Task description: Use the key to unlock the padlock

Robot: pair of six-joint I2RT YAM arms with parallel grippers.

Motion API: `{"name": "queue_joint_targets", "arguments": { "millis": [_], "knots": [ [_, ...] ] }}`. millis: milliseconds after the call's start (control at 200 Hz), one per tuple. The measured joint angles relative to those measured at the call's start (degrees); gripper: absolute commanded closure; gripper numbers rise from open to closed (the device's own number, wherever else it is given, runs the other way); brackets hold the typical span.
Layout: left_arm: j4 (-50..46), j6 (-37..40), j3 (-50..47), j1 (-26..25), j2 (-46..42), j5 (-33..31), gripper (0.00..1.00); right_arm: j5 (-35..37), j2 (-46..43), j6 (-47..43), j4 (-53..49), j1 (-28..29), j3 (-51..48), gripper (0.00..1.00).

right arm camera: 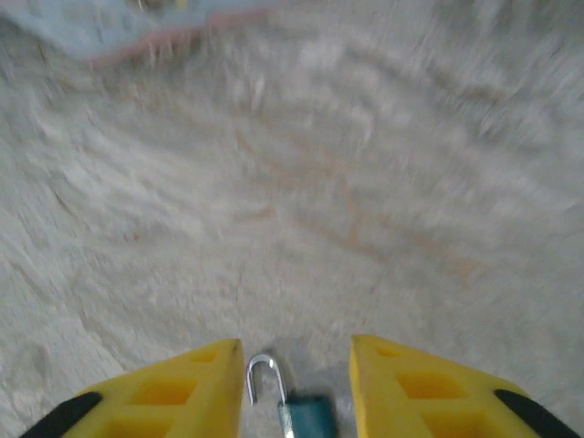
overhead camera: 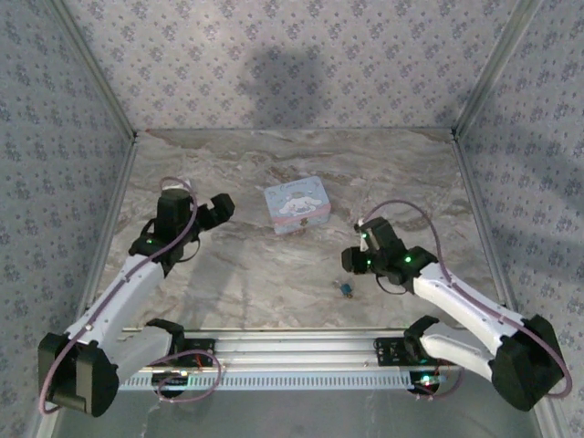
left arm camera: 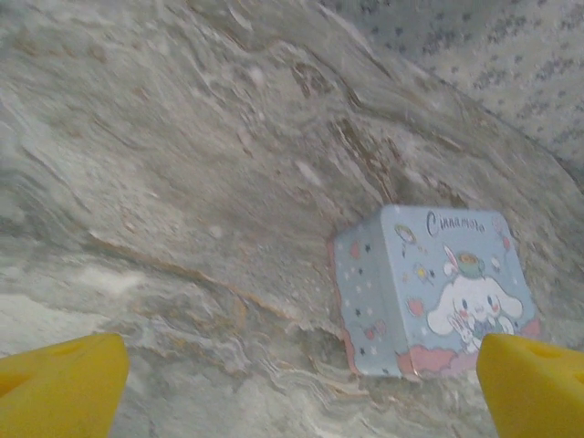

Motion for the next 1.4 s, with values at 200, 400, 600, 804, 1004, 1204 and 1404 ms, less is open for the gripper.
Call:
{"name": "queue_joint_targets", "arguments": {
  "millis": [200, 400, 600, 804, 1004, 1204, 1404],
  "knots": [
    [1.0, 5.5, 0.2, 3.2, -5.5, -9.4, 0.02, 5.3, -7.8, -5.8, 2.4, -6.0, 1.6, 0.28],
    [12.1, 15.9, -8.2, 4.5, -9.7, -19.6, 0.02, 10.1, -12.9, -11.2, 11.2, -13.6, -1.9, 0.00],
    [16.6, 22.3, -15.1, 7.0, -7.1, -23.6, 0.02, 12.8, -11.2, -15.8, 24.8, -22.3, -11.7, 0.00],
    [22.2, 24.5, -18.6, 8.9, -3.0, -24.3, 0.02, 12.4, 0.3, -20.2, 42.2, -27.3, -19.7, 0.00],
    [29.3, 27.0, -19.8, 10.2, 3.4, -22.6, 0.02, 9.0, 10.4, -22.9, 57.6, -30.2, -22.4, 0.00],
    [37.9, 31.4, -21.6, 11.5, 10.9, -18.1, 0.02, 3.7, 18.4, -25.3, 69.7, -33.4, -22.3, 0.00],
    [47.0, 36.3, -22.5, 13.6, 17.2, -10.4, 0.02, -0.6, 29.6, -25.7, 78.1, -35.9, -21.2, 0.00]
  ]
}}
